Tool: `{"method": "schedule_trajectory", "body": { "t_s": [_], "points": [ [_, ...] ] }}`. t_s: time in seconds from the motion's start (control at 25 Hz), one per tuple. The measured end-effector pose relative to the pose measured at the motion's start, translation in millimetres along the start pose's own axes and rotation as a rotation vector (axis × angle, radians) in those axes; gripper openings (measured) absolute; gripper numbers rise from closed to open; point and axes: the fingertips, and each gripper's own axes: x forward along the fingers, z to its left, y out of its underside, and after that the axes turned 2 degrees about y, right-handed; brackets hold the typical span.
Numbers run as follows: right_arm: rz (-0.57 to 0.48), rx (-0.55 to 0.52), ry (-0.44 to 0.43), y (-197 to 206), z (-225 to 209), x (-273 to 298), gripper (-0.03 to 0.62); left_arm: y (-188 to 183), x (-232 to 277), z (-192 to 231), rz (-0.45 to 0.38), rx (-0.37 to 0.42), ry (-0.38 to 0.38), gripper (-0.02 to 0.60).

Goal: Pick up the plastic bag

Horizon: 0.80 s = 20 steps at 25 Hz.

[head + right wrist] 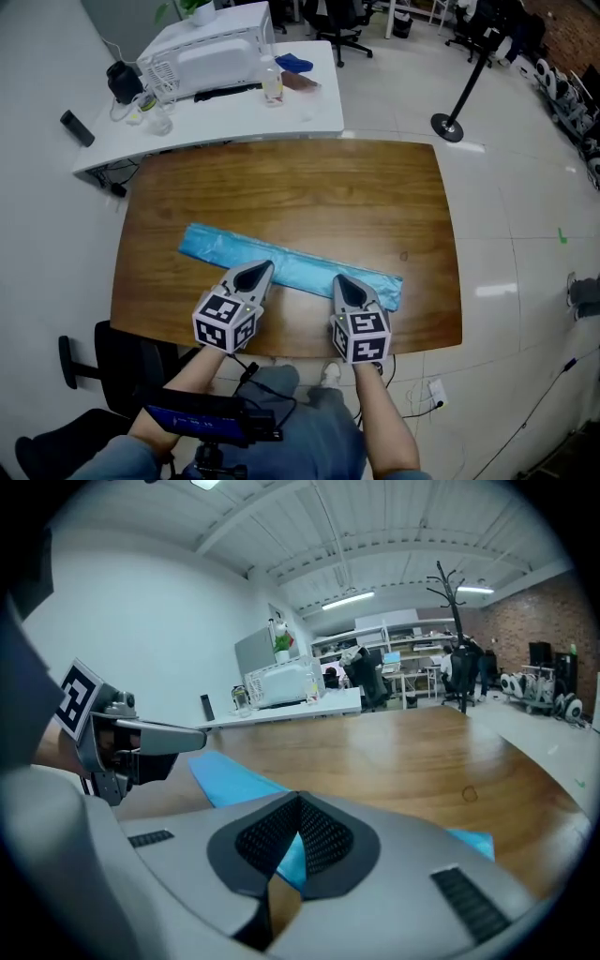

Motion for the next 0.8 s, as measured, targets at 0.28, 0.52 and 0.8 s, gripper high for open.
{"method": "schedule_trajectory", "body": {
  "t_s": [0.28,0.52,0.8],
  "points": [
    [0.057,-0.015,0.08,9,1,15,0.0,28,0,65,0.114,-0.017,-0.054,0.01],
    [0.097,-0.02,0.145,17,-13,16,0.0,57,-10,134,0.238,-0.097,-0.187,0.011],
    [0.182,-0.025,0.194,30,-23,21,0.0,85,-14,170,0.375,-0.121,-0.231,0.011]
  ]
}}
